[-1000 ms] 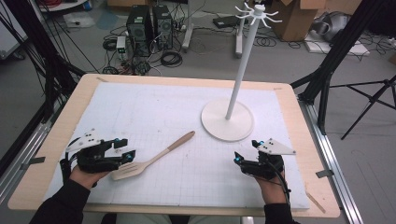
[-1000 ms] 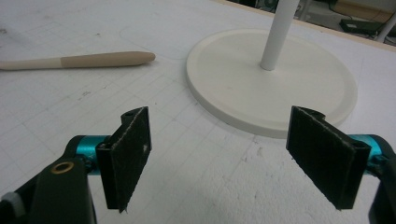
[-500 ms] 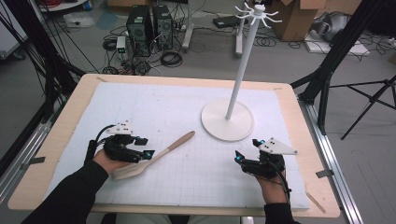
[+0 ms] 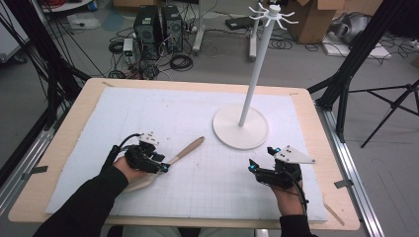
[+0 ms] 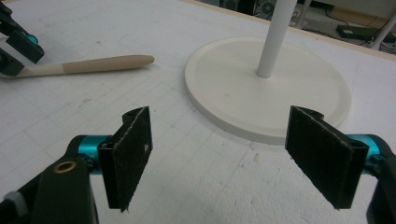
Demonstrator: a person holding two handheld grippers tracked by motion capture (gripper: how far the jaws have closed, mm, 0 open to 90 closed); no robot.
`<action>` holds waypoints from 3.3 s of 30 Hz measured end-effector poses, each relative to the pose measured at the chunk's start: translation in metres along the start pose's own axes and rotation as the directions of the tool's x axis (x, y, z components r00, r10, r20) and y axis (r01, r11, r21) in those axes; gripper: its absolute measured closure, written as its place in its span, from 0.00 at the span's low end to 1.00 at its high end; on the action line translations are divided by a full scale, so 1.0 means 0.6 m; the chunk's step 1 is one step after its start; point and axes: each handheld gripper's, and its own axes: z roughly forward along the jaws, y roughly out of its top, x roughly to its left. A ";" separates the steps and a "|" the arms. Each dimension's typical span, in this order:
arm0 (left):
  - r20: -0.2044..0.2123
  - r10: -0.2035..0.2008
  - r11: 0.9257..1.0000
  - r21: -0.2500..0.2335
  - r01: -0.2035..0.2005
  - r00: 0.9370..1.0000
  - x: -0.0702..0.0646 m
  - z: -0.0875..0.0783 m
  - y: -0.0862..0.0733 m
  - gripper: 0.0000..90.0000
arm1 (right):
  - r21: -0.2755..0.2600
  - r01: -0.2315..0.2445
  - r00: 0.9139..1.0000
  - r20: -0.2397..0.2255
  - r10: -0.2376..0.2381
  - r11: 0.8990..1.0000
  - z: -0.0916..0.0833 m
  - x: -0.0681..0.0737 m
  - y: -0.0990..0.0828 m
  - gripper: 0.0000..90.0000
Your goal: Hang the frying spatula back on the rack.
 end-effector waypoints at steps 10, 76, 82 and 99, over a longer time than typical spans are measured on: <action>-0.002 0.047 0.999 0.028 -0.047 0.999 -0.017 0.006 0.003 0.63 | 0.000 0.001 1.000 -0.001 -0.001 1.000 0.000 -0.001 0.000 0.24; -0.132 0.018 0.924 -0.376 -0.067 0.991 -0.125 -0.058 0.023 0.86 | -0.081 -0.092 0.972 -0.222 0.072 0.992 0.020 0.057 0.036 0.18; -0.129 0.050 0.899 -0.425 -0.101 0.990 -0.153 -0.070 0.038 0.86 | -0.108 -0.065 0.962 -0.271 0.033 0.992 0.030 0.087 0.069 0.19; -0.138 0.114 0.864 -0.475 -0.166 0.984 -0.186 -0.071 0.056 0.86 | -0.152 -0.057 0.952 -0.307 0.008 0.987 0.042 0.119 0.130 0.26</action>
